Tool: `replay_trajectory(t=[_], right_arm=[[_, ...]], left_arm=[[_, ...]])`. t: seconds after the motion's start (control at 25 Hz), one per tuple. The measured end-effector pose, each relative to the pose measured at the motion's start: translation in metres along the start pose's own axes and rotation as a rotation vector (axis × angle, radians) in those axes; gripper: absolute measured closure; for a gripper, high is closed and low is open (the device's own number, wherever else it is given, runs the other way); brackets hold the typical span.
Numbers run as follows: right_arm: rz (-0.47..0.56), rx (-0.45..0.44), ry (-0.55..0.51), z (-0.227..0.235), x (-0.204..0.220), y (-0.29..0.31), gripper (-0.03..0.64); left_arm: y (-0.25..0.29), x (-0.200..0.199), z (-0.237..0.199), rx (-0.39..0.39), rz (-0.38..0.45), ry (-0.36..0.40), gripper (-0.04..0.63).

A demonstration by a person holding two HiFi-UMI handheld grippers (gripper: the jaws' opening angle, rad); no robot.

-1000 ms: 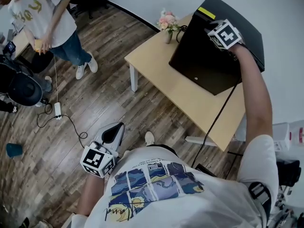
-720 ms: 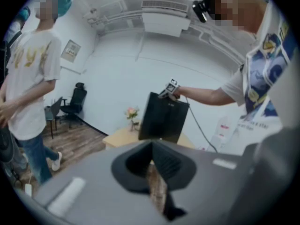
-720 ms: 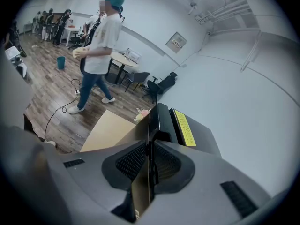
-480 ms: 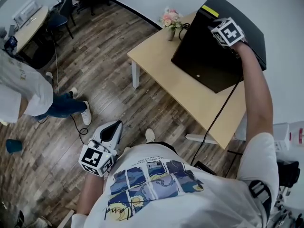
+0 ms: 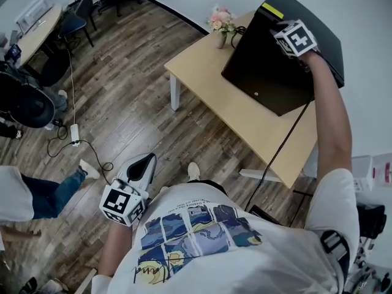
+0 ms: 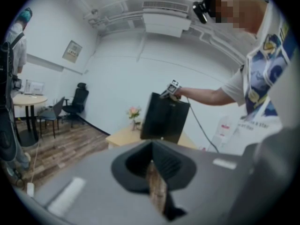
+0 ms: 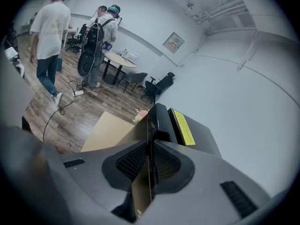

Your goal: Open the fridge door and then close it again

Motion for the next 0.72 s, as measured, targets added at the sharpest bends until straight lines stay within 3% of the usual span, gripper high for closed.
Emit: replay_trajectory(t=[0.2, 0.72], right_arm=[[0.0, -0.077, -0.011, -0.013, 0.001, -0.015, 0.568], [0.026, -0.072, -0.093, -0.056, 0.012, -0.047, 0.555]], left_arm=[[0.0, 0.0, -0.005, 0.016, 0.005, 0.001, 0.588], [-0.006, 0.003, -0.001, 0.097, 0.019, 0.022, 0.588]])
Point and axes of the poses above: the fingertips, and each gripper's own axes: y forward along the fingers, z to its right, x out of its underside, the point moved 9 cm from there along -y, backward along the fingers, and after that the axes turned 13 degrees about y, right-handed, at the moved point
